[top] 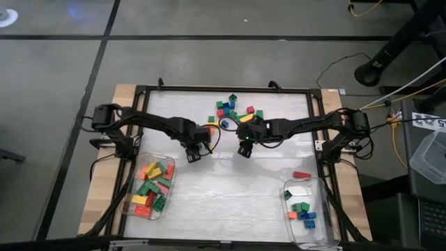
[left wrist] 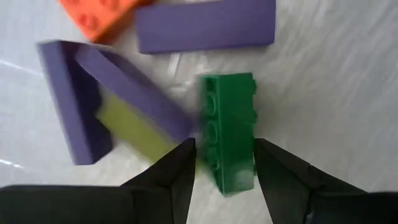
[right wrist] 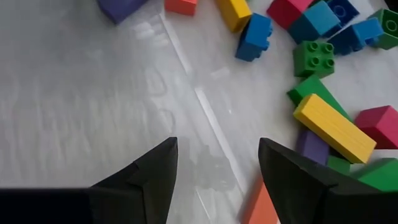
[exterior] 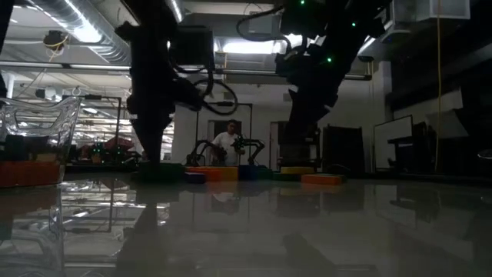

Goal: Sort blocks by size
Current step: Put the large green game piece into the left transparent bin

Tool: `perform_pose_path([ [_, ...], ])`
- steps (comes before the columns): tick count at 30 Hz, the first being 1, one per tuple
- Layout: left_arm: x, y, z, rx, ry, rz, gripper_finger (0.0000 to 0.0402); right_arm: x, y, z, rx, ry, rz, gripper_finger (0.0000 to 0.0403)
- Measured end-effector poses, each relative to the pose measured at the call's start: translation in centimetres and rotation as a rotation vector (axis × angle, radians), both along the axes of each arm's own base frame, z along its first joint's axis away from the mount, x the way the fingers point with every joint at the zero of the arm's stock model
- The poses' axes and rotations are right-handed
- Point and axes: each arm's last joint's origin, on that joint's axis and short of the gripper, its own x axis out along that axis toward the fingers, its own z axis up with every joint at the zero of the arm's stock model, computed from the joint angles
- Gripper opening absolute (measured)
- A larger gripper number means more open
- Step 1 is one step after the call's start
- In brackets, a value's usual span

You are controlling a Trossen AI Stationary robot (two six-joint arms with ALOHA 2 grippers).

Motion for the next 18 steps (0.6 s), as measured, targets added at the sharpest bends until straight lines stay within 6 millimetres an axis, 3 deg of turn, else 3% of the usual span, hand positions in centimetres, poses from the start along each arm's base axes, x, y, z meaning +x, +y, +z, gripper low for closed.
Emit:
perform_pose_path([
  [9,0.5,0.8,-1.2,-0.004,0.02,-0.011,0.015,-0.1,-1.1,0.0,0.0,0.002,-0.033,0.0223],
  [18,0.6,0.9,-1.7,-0.004,0.032,-0.041,0.0142,-0.2,-1.0,-0.1,0.016,0.011,-0.023,0.0223],
])
